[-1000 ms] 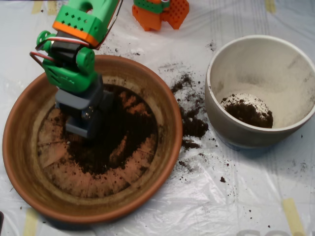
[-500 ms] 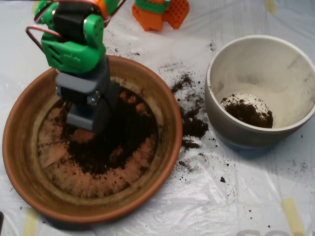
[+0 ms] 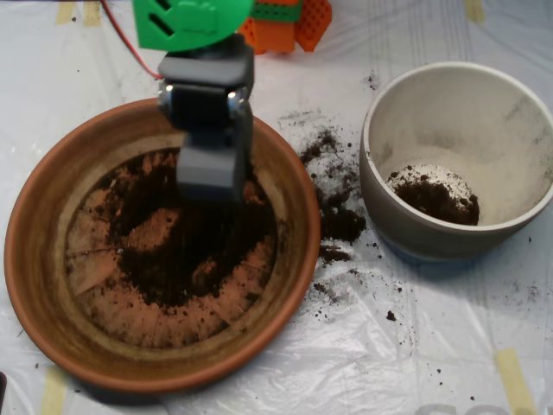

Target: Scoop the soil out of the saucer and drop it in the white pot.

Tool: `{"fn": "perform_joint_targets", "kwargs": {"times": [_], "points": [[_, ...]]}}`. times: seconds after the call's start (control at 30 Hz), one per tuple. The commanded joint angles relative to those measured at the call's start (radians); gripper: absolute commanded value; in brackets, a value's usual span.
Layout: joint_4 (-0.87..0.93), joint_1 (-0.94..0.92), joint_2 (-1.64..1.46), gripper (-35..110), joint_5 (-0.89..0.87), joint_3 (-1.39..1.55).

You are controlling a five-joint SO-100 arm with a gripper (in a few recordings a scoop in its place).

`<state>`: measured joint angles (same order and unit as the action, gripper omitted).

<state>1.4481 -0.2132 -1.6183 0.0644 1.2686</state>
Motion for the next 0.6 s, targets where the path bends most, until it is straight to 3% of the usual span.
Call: {"fn": "perform_joint_targets", "kwargs": {"times": [0.0,0.27,0.57], "points": [[0.025,0.1,-0.166,-1,0.02,-0.011],[0.11,0.336,-0.155,-1,0.023,-0.15],[0.084,0.543,-0.089,-1,0.061,-0.179]]}}
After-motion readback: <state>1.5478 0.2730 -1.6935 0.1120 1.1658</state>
